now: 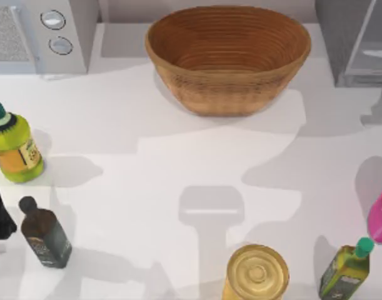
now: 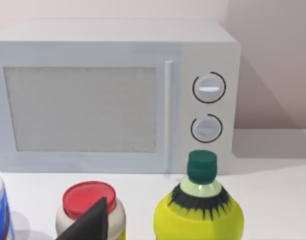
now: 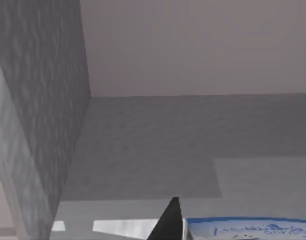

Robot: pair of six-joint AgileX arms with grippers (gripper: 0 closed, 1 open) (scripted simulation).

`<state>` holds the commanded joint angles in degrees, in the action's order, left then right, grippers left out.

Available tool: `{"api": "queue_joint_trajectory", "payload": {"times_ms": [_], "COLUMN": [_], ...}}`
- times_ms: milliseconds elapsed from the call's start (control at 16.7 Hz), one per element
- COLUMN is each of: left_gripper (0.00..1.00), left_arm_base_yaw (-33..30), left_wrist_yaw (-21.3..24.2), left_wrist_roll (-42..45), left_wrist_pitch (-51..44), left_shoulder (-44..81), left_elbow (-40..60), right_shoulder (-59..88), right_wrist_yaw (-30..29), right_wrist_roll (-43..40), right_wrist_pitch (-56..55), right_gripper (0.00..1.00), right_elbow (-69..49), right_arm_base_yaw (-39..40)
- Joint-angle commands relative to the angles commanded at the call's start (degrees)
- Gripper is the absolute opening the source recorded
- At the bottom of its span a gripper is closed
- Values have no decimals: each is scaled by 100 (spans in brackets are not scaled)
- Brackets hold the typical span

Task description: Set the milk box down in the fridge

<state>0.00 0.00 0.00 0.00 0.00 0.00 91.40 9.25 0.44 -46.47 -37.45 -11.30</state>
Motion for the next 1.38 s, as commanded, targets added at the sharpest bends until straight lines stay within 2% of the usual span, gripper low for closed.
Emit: {"api": "queue_joint_trajectory", "payload": {"times_ms": [360,660,1080,1380], "left_gripper": [100,100,100,100], "left_arm_base_yaw": [0,0,0,0], "left_wrist_yaw": [0,0,0,0], "left_wrist_roll": [0,0,0,0], "left_wrist_pitch": [0,0,0,0], "left_shoulder": [0,0,0,0], "left_elbow": [0,0,0,0], "right_shoulder": [2448,3302,3391,3955], "right_wrist_yaw": [334,530,525,443], "right_wrist_roll": [-78,32,37,25], "right_wrist_pitch": [-1487,-2184,-2104,-1435], "right_gripper": [0,0,0,0], "right_elbow": [-1231,-1833,-1916,-3192], "right_arm_base_yaw": [-276,-460,-420,-280]}}
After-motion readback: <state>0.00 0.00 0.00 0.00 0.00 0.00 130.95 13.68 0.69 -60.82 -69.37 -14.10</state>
